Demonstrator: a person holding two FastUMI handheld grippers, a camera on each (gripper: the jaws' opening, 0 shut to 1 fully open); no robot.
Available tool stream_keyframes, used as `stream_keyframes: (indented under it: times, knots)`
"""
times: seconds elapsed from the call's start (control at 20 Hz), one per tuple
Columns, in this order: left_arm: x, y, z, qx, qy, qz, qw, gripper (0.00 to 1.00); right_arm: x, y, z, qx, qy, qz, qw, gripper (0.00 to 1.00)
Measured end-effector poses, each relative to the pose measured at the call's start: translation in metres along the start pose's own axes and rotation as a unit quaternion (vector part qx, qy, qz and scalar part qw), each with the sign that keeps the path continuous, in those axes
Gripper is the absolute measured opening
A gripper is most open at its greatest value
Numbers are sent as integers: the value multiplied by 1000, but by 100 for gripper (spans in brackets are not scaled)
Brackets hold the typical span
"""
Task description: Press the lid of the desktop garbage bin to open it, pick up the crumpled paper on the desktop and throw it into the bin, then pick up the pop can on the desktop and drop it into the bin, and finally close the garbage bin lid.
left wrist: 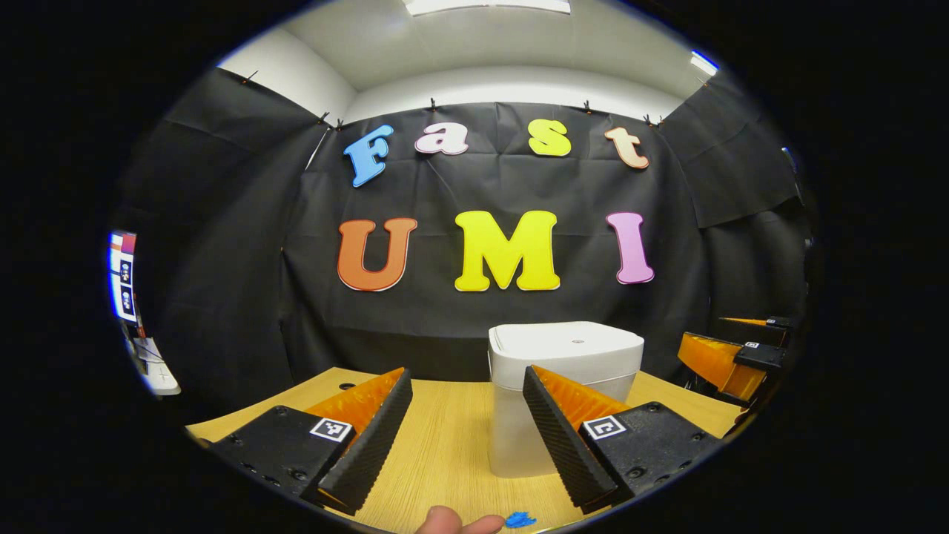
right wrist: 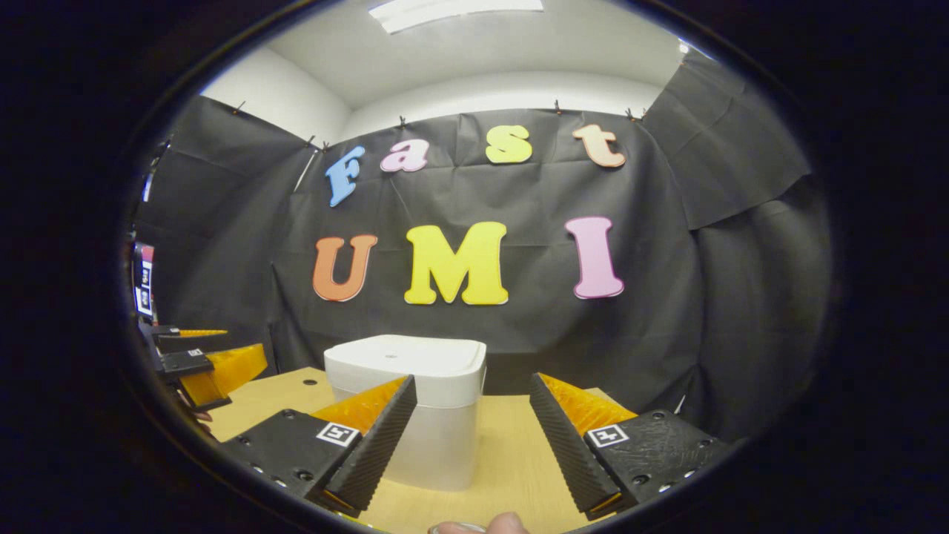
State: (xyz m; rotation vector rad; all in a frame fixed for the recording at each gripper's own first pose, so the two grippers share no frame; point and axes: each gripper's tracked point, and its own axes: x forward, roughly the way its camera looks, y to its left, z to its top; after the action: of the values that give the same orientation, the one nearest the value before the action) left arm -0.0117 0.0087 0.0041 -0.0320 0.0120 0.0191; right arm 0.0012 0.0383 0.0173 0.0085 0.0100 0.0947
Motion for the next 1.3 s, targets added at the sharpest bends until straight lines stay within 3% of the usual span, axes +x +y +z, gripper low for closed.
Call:
stream_keyframes:
  times: [0.35, 0.65, 0.85, 1.05, 1.1, 1.3]
  knots:
    - [-5, 7, -8, -9, 4, 0, 1000, 97, 37, 11, 14, -5, 22, 22, 999, 95]
    - [-9, 19, -16, 5, 8, 11, 1000, 97, 101, 33, 34, -37, 39, 42, 998, 97]
    - [-9, 30, -19, 13, 8, 20, 1000, 97, 127, 52, 24, -46, 67, 59, 995, 78]
    - [-9, 37, -23, 7, 10, 24, 1000, 97, 131, 68, 15, -44, 90, 75, 992, 16]
    - [-8, 38, -26, 5, 12, 23, 1000, 97, 130, 69, 16, -42, 90, 77, 992, 6]
    - [-5, 36, -34, -2, 21, 19, 1000, 97, 124, 71, 11, -44, 107, 95, 989, 0]
